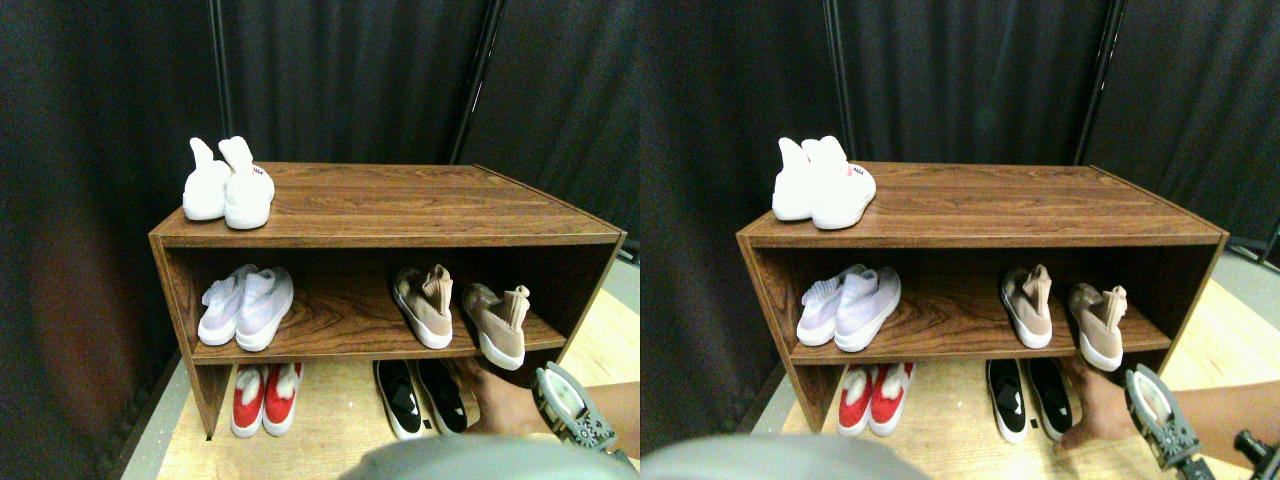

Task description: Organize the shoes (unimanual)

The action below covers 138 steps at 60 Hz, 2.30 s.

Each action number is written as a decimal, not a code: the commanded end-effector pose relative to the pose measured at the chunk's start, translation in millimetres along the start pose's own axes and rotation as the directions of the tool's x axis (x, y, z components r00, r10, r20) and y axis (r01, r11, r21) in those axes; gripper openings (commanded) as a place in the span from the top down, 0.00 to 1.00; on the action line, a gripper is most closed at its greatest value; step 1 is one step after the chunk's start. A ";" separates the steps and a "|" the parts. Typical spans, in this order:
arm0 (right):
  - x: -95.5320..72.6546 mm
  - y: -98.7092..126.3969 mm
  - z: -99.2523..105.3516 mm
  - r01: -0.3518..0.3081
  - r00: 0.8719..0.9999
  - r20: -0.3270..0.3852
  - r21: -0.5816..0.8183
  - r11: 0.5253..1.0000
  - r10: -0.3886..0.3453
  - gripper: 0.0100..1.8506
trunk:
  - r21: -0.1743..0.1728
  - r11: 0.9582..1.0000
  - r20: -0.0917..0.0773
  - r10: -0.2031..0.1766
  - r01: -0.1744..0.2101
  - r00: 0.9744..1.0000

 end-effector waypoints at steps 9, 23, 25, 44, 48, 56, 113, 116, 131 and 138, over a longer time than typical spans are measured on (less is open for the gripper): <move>-0.4 8.9 2.0 -0.039 0.999 0.012 -0.009 0.999 0.039 0.97 | -0.012 1.000 -0.011 -0.001 0.001 1.000; -3.8 14.3 4.0 -0.012 0.999 0.036 0.045 0.999 0.010 0.90 | -0.010 1.000 -0.010 -0.004 0.004 1.000; -4.2 15.1 4.4 0.005 1.000 0.031 0.063 0.998 -0.007 0.78 | -0.010 1.000 -0.009 -0.005 0.005 1.000; 4.8 18.3 4.3 0.109 0.993 0.042 0.068 0.992 -0.112 0.11 | -0.009 1.000 -0.006 -0.006 0.006 1.000; 9.7 18.3 4.7 0.115 0.992 0.043 0.065 0.991 -0.118 0.10 | -0.009 1.000 -0.006 -0.006 0.006 1.000; 19.0 16.3 4.6 0.112 0.992 0.048 0.146 0.983 -0.120 0.10 | -0.008 1.000 -0.005 -0.004 0.004 1.000; 92.9 -38.5 -18.3 0.245 0.967 0.029 0.171 0.954 -0.253 0.33 | -0.026 0.999 -0.016 0.020 -0.020 1.000; 95.9 -41.1 -18.2 0.251 0.965 0.034 0.177 0.952 -0.261 0.33 | -0.026 0.999 -0.016 0.020 -0.020 1.000; 101.1 -43.9 -17.5 0.256 0.963 0.041 0.172 0.951 -0.266 0.32 | -0.023 0.999 -0.016 0.025 -0.026 1.000; 99.4 -42.6 -17.8 0.254 0.964 0.036 0.183 0.950 -0.264 0.32 | -0.022 0.999 -0.017 0.025 -0.025 1.000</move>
